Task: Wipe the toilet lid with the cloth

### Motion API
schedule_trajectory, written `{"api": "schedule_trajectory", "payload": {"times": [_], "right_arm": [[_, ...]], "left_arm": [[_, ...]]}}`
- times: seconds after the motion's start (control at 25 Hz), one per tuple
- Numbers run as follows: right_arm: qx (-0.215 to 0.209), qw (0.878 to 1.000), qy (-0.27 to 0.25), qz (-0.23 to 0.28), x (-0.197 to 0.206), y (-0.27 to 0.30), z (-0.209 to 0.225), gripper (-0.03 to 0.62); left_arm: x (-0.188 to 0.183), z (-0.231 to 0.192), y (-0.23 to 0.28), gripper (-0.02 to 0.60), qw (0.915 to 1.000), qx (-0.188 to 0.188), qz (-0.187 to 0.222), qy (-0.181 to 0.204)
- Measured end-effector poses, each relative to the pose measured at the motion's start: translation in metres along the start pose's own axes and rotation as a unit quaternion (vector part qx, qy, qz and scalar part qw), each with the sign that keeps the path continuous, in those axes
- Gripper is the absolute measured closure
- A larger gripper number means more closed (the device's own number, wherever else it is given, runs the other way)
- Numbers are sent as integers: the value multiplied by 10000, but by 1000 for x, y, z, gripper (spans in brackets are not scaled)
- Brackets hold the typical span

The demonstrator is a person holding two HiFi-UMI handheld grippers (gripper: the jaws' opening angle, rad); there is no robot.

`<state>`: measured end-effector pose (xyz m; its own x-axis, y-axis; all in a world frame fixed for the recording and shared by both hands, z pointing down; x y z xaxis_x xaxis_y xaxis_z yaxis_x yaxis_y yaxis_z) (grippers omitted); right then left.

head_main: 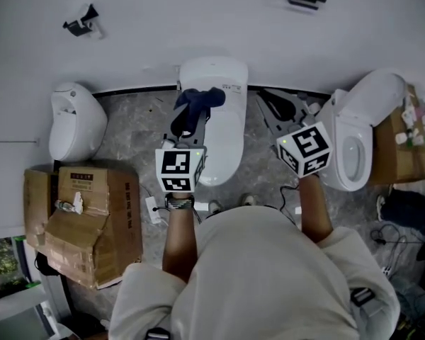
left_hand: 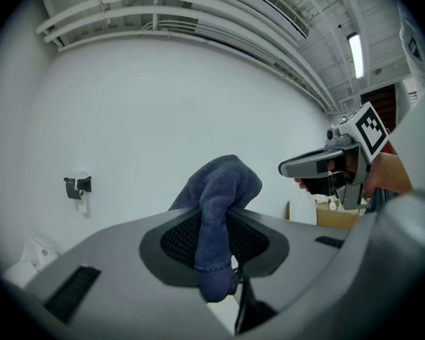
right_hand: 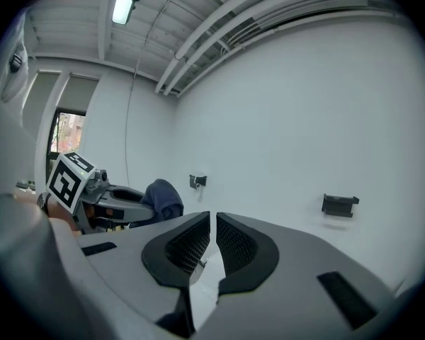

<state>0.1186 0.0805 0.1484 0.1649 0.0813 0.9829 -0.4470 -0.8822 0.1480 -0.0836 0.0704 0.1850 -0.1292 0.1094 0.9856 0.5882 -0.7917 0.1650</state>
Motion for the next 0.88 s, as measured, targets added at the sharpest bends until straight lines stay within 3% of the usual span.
{"api": "schedule_trajectory", "payload": {"times": [0.44, 0.88], "right_arm": [[-138, 9971, -242, 710, -69, 5, -22, 546], [-16, 9935, -427, 1055, -106, -10, -31, 560]], "left_arm": [[-77, -22, -31, 486, 9964, -122, 720, 439], [-108, -12, -53, 486, 9917, -145, 1068, 697]]}}
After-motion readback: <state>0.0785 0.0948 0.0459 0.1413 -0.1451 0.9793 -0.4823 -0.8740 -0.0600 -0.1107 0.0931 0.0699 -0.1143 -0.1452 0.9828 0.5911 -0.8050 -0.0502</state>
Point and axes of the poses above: the fingertips, and each gripper's own axes: y forward along the fingers, z to its right, x out of its underside, the point moved 6 cm from there along -y, backward along the fingers, and after that the axes turned 5 degrees about x, right-handed, at the moved point
